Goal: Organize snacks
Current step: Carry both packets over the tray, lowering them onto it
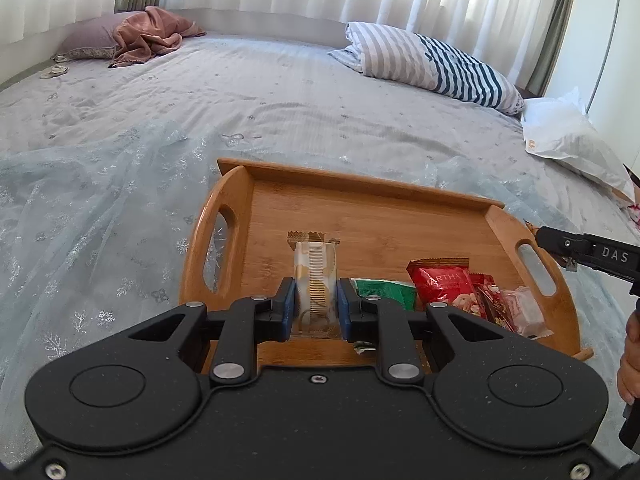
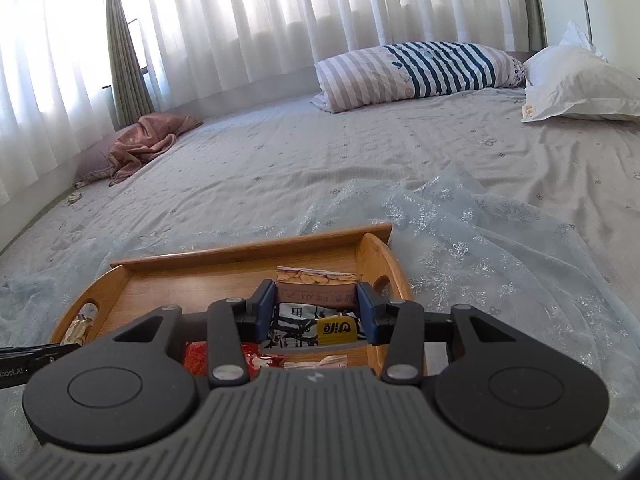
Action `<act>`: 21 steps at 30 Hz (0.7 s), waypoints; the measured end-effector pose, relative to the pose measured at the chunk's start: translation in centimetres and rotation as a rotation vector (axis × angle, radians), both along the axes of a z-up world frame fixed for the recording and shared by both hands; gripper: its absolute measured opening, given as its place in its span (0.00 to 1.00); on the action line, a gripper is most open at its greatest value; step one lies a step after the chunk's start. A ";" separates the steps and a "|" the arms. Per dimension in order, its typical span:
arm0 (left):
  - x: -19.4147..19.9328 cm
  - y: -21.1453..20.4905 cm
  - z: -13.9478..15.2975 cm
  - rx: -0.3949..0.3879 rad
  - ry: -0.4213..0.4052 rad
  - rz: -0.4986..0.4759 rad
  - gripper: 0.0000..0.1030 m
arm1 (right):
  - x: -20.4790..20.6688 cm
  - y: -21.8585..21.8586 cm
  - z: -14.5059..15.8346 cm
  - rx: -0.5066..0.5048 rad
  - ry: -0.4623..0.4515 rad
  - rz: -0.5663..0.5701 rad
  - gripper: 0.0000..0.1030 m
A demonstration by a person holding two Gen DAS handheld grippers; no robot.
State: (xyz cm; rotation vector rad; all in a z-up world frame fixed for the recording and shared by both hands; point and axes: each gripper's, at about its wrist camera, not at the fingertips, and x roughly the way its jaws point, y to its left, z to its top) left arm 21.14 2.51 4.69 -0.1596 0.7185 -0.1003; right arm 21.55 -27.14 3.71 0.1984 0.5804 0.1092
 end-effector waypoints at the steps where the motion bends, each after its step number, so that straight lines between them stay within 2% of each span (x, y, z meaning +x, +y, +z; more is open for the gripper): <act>1: 0.2 -0.1 -0.2 -0.002 0.003 -0.001 0.20 | 0.6 0.0 -0.3 0.006 0.014 0.000 0.46; 11: 1.3 -0.8 -1.3 -0.006 0.018 -0.008 0.20 | 3.4 1.1 -2.8 -0.025 0.067 0.015 0.46; 21: 1.8 -1.0 -1.9 -0.008 0.024 -0.005 0.20 | 4.4 1.3 -4.2 -0.049 0.081 0.001 0.46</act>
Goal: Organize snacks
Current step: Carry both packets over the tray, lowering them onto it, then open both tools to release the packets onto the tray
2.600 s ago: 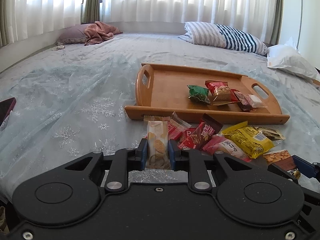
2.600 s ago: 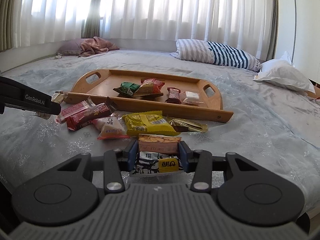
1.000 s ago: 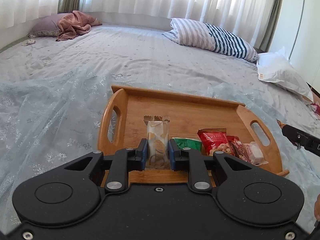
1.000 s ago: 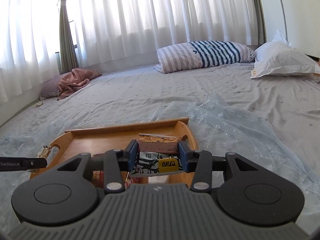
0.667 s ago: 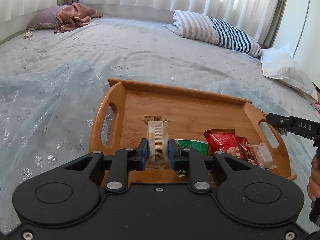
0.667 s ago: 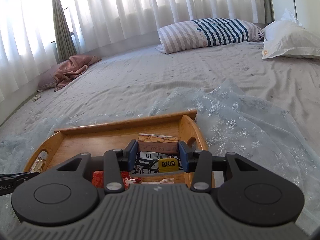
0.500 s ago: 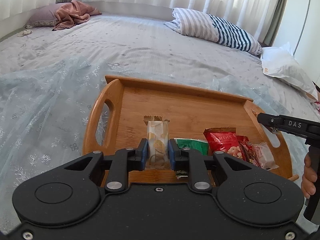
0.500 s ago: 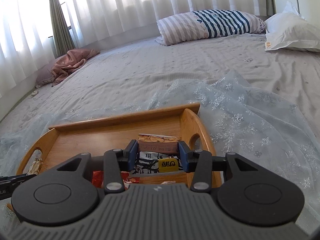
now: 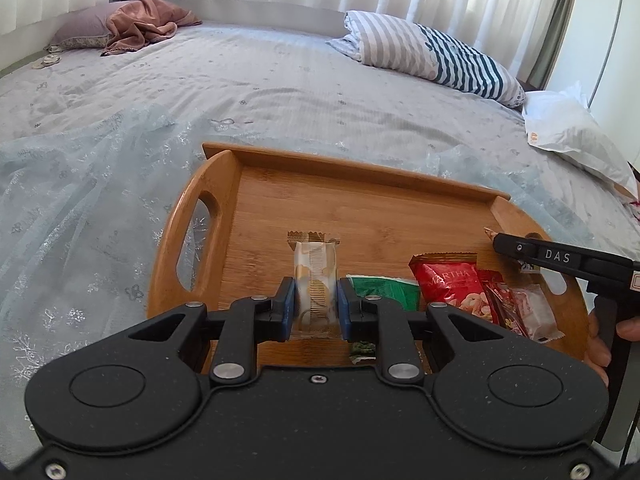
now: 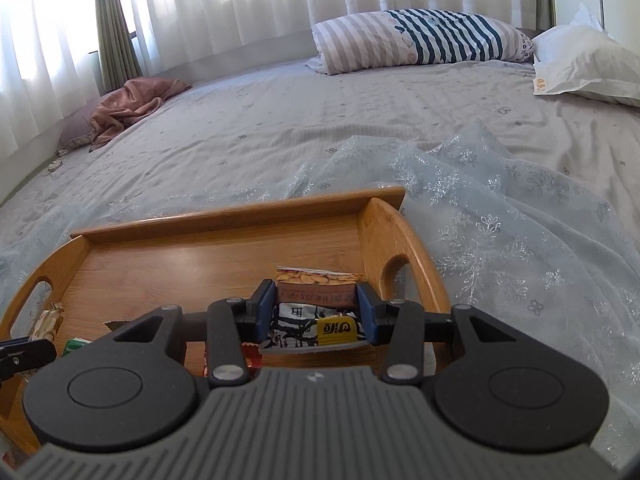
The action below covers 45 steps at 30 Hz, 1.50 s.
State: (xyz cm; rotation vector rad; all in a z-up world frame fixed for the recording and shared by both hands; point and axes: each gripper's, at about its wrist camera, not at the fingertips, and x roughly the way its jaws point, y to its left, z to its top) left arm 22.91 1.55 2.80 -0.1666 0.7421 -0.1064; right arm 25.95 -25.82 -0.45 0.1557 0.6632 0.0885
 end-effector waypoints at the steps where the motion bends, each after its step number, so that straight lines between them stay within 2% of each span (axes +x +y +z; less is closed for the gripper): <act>1: 0.0 0.0 0.0 -0.001 0.000 -0.001 0.20 | 0.0 0.0 0.0 -0.003 -0.002 -0.001 0.46; 14: 0.5 -0.2 -0.9 0.008 0.030 0.007 0.20 | 0.0 0.4 -0.2 -0.024 -0.003 -0.004 0.46; 36: 0.6 -0.4 -1.0 0.009 0.031 0.005 0.21 | 0.2 0.7 -0.3 -0.052 0.004 0.003 0.46; 38: 0.6 -0.4 -0.9 0.011 0.033 0.009 0.24 | 0.2 0.7 -0.2 -0.049 0.003 0.007 0.49; 41: 0.4 -0.3 -0.7 0.014 0.032 0.014 0.34 | 0.1 0.7 -0.1 -0.044 0.002 0.009 0.58; 44: 0.1 0.0 -0.2 0.018 0.023 0.021 0.44 | -0.3 0.5 0.1 -0.019 -0.006 0.000 0.63; 45: -0.1 0.1 0.0 0.016 0.022 0.022 0.50 | -0.5 0.3 0.3 -0.008 -0.011 -0.001 0.63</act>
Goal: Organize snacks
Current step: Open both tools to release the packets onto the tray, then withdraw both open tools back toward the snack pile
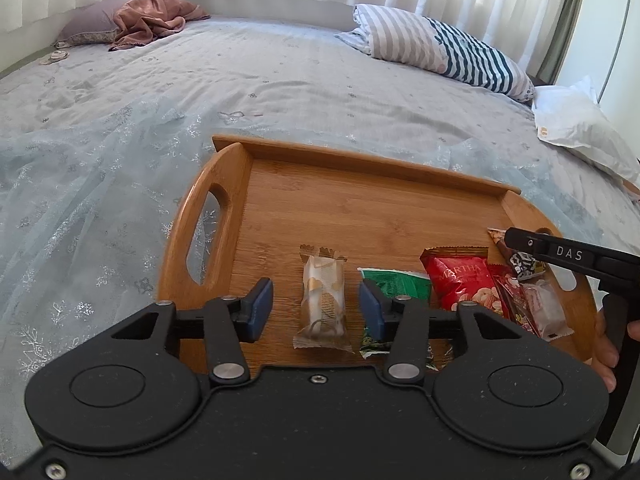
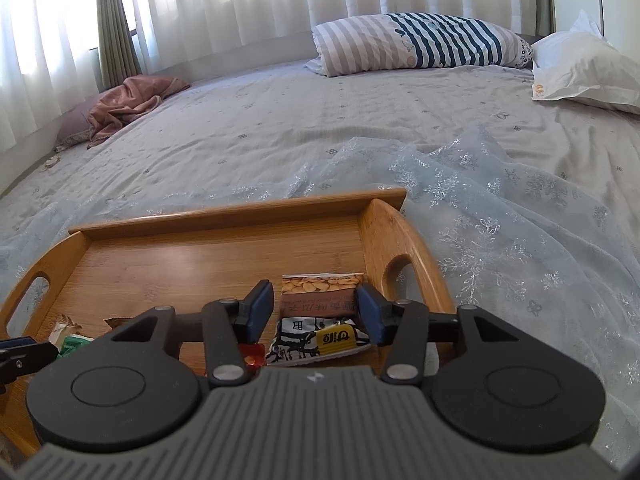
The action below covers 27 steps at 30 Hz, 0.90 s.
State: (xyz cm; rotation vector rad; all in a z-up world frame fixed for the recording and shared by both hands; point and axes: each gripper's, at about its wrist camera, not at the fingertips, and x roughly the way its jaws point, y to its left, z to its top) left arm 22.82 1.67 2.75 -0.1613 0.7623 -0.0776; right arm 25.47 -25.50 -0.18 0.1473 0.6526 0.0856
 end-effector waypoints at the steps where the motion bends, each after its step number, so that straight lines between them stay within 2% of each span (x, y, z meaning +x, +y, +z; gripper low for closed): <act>1: -0.2 0.1 0.2 -0.003 -0.001 0.000 0.55 | -0.2 -0.1 0.2 0.010 -0.005 -0.005 0.65; 3: -0.8 0.2 0.6 0.003 -0.012 -0.005 0.58 | -0.8 -0.2 0.6 0.014 -0.019 0.002 0.68; 7: -2.3 0.3 1.4 0.032 -0.045 -0.016 0.71 | -2.4 0.0 1.5 -0.028 -0.064 0.020 0.74; 16: -6.3 0.6 2.6 0.060 -0.090 -0.068 0.82 | -6.7 -0.3 3.0 -0.042 -0.130 0.061 0.85; 22: -9.0 0.8 3.7 0.074 -0.129 -0.102 0.86 | -9.8 -0.1 3.4 -0.064 -0.166 0.085 0.87; 27: -10.9 1.3 4.7 0.052 -0.138 -0.119 0.86 | -12.0 0.6 3.6 -0.123 -0.192 0.107 0.87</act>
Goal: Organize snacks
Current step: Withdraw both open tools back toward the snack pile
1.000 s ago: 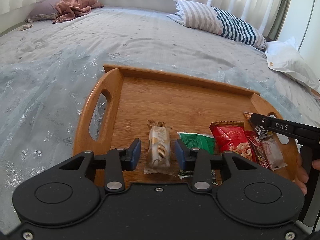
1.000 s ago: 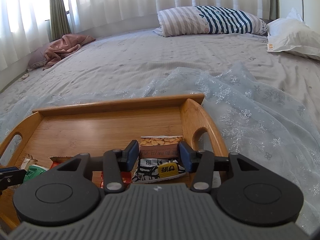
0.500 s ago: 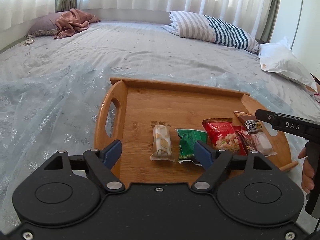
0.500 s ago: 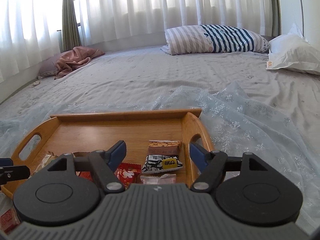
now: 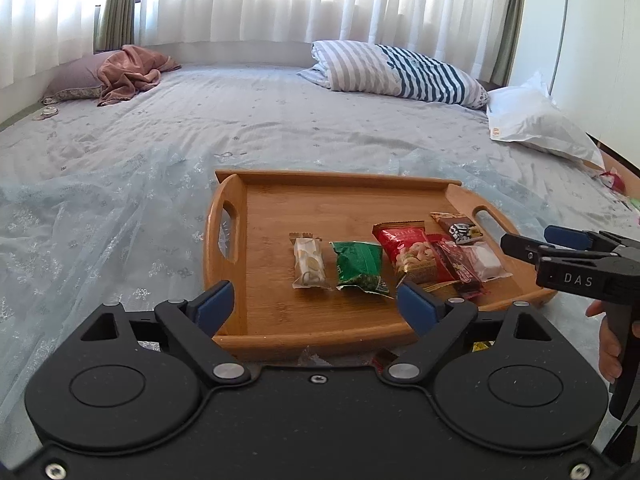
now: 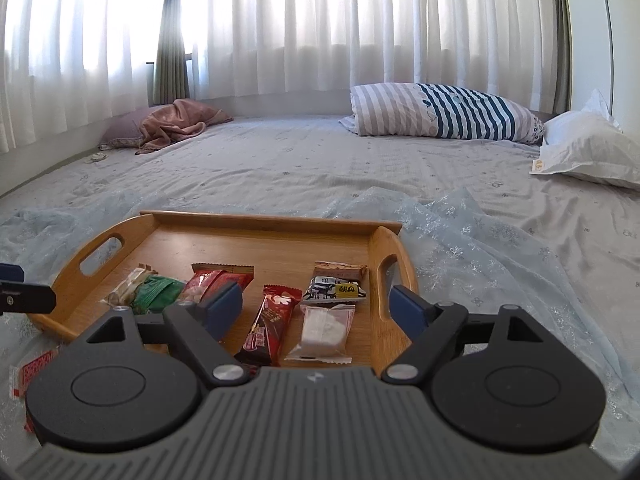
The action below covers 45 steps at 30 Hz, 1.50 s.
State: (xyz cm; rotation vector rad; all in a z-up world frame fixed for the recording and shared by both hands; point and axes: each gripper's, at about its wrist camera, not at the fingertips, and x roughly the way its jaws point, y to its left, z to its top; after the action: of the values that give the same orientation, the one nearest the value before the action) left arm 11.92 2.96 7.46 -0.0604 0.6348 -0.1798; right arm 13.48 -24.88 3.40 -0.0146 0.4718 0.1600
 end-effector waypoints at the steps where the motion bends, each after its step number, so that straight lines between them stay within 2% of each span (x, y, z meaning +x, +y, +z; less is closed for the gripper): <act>1: -0.4 0.0 0.2 -0.002 -0.006 -0.003 0.86 | -0.5 0.2 0.1 -0.010 -0.006 0.003 0.87; 11: -4.3 0.0 1.8 -0.012 -0.031 -0.028 0.87 | -3.9 1.2 0.8 -0.018 -0.047 0.048 0.88; 18: -6.7 -0.4 1.3 -0.014 -0.029 -0.053 0.86 | -6.5 1.7 0.2 -0.027 -0.072 0.052 0.88; 20: -7.1 -0.5 0.9 -0.026 -0.017 -0.067 0.82 | -7.2 1.8 -0.2 -0.016 -0.072 0.055 0.88; 25: -7.6 -0.9 -0.5 -0.039 0.026 -0.090 0.56 | -8.8 2.0 -1.2 0.018 -0.063 0.070 0.88; 28: -7.5 -1.2 -1.6 -0.031 0.057 -0.097 0.42 | -9.8 2.7 -1.9 -0.011 -0.069 0.087 0.85; 32: -7.1 -1.5 -2.9 -0.029 0.084 -0.101 0.35 | -10.6 3.4 -2.7 -0.021 -0.044 0.095 0.74; 34: -6.8 -1.7 -3.4 -0.015 0.085 -0.097 0.33 | -10.8 3.7 -3.3 -0.006 -0.024 0.102 0.72; 45: -5.2 -2.2 -5.0 0.004 0.102 -0.086 0.31 | -10.5 5.3 -4.4 -0.011 0.015 0.135 0.70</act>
State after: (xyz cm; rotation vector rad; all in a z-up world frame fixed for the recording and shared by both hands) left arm 6.71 0.71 2.46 -0.0388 0.7404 -0.2601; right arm 2.96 -19.62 -1.01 -0.0564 0.4865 0.2899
